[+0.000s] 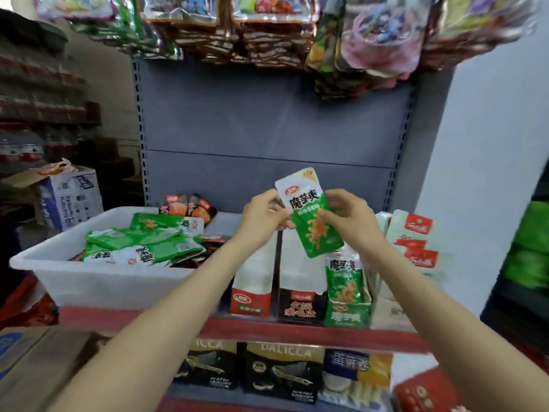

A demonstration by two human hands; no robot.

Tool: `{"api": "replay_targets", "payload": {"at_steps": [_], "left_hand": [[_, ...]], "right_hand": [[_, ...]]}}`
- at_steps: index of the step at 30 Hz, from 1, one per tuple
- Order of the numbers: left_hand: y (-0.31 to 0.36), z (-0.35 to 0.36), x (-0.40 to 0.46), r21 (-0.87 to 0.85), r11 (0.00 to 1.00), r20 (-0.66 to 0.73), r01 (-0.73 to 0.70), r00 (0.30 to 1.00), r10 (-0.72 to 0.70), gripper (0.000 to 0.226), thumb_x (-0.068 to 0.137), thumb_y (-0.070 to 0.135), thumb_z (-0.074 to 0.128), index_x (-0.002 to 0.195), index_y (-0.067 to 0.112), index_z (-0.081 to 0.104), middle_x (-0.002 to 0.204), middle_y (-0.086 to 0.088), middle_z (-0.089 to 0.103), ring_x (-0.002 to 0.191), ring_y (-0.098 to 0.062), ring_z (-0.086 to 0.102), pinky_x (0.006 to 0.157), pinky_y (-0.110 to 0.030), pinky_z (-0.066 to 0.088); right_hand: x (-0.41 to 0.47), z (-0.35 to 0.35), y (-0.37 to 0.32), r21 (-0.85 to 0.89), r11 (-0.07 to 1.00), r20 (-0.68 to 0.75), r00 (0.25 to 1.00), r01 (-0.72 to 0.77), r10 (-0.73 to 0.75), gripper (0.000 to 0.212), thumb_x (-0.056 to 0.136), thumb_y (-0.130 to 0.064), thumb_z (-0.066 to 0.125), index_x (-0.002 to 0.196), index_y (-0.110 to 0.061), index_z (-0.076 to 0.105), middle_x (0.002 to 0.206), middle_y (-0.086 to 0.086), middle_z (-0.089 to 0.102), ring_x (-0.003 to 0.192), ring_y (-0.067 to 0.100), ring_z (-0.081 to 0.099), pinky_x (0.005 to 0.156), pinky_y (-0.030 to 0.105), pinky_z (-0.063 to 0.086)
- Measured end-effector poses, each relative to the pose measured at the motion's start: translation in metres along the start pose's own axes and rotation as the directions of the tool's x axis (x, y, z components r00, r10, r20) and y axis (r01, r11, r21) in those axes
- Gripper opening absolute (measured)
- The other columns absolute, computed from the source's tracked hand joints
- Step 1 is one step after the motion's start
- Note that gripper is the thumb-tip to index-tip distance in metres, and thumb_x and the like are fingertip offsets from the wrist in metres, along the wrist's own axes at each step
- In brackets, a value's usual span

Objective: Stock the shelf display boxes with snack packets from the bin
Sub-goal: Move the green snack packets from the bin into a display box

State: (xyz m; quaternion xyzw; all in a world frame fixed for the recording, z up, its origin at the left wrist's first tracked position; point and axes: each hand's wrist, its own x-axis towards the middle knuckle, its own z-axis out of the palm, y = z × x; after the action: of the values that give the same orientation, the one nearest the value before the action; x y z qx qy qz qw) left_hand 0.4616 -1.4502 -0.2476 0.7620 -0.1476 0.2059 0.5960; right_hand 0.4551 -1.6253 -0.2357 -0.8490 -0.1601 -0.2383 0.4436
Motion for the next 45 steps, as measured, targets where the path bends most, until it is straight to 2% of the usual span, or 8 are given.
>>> {"api": "replay_targets", "payload": {"at_steps": [6, 10, 14, 22, 29, 36, 39, 45], "left_hand": [[0.005, 0.062, 0.011, 0.301, 0.94, 0.131, -0.157, 0.984, 0.123, 0.014, 0.086, 0.008, 0.064, 0.078, 0.011, 0.053, 0.064, 0.004, 0.063, 0.059, -0.004, 0.062, 0.061, -0.02, 0.048], [0.001, 0.073, 0.016, 0.436, 0.888, 0.234, -0.147, 0.971, 0.046, 0.011, 0.084, 0.012, 0.068, 0.081, 0.009, 0.057, 0.076, -0.007, 0.069, 0.071, -0.016, 0.063, 0.074, -0.029, 0.049], [-0.001, 0.076, 0.01, 0.451, 0.882, 0.253, -0.135, 0.967, 0.019, 0.024, 0.082, 0.016, 0.071, 0.098, 0.011, 0.055, 0.085, -0.002, 0.065, 0.075, -0.014, 0.061, 0.065, -0.027, 0.043], [-0.009, 0.084, 0.006, 0.56, 0.798, 0.319, -0.225, 0.947, 0.043, 0.022, 0.078, 0.02, 0.076, 0.095, 0.019, 0.061, 0.094, 0.001, 0.057, 0.078, -0.014, 0.053, 0.069, -0.028, 0.043], [-0.002, 0.052, -0.001, 0.509, 0.826, 0.188, -0.242, 0.968, 0.168, 0.011, 0.085, 0.021, 0.066, 0.096, 0.023, 0.062, 0.098, 0.005, 0.061, 0.083, -0.01, 0.056, 0.076, -0.023, 0.044], [-0.025, -0.056, -0.027, 0.549, 0.834, -0.047, -0.058, 0.994, 0.1, 0.008, 0.086, 0.013, 0.063, 0.09, 0.019, 0.063, 0.083, 0.006, 0.065, 0.072, -0.008, 0.058, 0.063, -0.014, 0.042], [-0.041, -0.112, -0.034, 0.629, 0.772, -0.161, 0.09, 0.987, 0.016, 0.007, 0.086, 0.012, 0.064, 0.089, 0.018, 0.063, 0.084, -0.001, 0.067, 0.07, -0.012, 0.057, 0.066, -0.023, 0.04], [-0.072, -0.206, -0.034, 0.721, 0.61, -0.202, 0.329, 0.942, -0.269, 0.04, 0.087, 0.02, 0.066, 0.123, 0.007, 0.057, 0.127, -0.012, 0.059, 0.113, -0.028, 0.058, 0.095, -0.033, 0.043]], "right_hand": [[0.007, -0.051, 0.01, -0.222, 0.966, -0.019, 0.99, 0.134, -0.142, 0.061, 0.088, -0.008, 0.058, 0.141, -0.028, 0.035, 0.091, 0.009, 0.062, 0.08, 0.022, 0.057, 0.074, 0.025, 0.04], [0.017, -0.061, 0.021, -0.43, 0.885, 0.068, 0.984, 0.18, -0.167, 0.03, 0.088, 0.0, 0.053, 0.113, -0.013, 0.062, 0.097, 0.008, 0.065, 0.087, 0.023, 0.058, 0.077, 0.028, 0.043], [0.022, -0.057, 0.03, -0.536, 0.827, 0.193, 0.978, 0.172, -0.078, 0.021, 0.085, 0.0, 0.053, 0.096, -0.012, 0.066, 0.091, 0.004, 0.066, 0.09, 0.024, 0.061, 0.073, 0.026, 0.044], [0.017, -0.044, 0.045, -0.558, 0.807, 0.339, 0.941, 0.192, 0.011, 0.012, 0.084, -0.004, 0.063, 0.09, -0.013, 0.069, 0.085, 0.003, 0.067, 0.081, 0.02, 0.063, 0.077, 0.033, 0.053], [0.007, -0.035, 0.022, -0.327, 0.931, 0.231, 0.969, 0.161, -0.086, 0.014, 0.088, -0.016, 0.063, 0.1, -0.013, 0.069, 0.093, -0.001, 0.068, 0.085, 0.011, 0.06, 0.082, 0.023, 0.047], [-0.001, 0.044, -0.016, -0.042, 0.989, 0.31, 0.943, 0.141, -0.121, 0.015, 0.089, -0.012, 0.059, 0.1, -0.01, 0.069, 0.097, 0.003, 0.069, 0.085, 0.01, 0.061, 0.075, 0.018, 0.048], [0.001, 0.093, -0.04, 0.01, 0.988, 0.357, 0.923, 0.152, -0.146, 0.02, 0.089, -0.007, 0.057, 0.106, -0.006, 0.067, 0.103, 0.008, 0.068, 0.095, 0.017, 0.062, 0.084, 0.023, 0.046], [0.013, 0.183, -0.072, -0.142, 0.945, 0.581, 0.798, 0.295, -0.161, 0.052, 0.091, -0.018, 0.059, 0.139, -0.008, 0.041, 0.14, 0.013, 0.047, 0.126, 0.028, 0.045, 0.098, 0.03, 0.035]]}}
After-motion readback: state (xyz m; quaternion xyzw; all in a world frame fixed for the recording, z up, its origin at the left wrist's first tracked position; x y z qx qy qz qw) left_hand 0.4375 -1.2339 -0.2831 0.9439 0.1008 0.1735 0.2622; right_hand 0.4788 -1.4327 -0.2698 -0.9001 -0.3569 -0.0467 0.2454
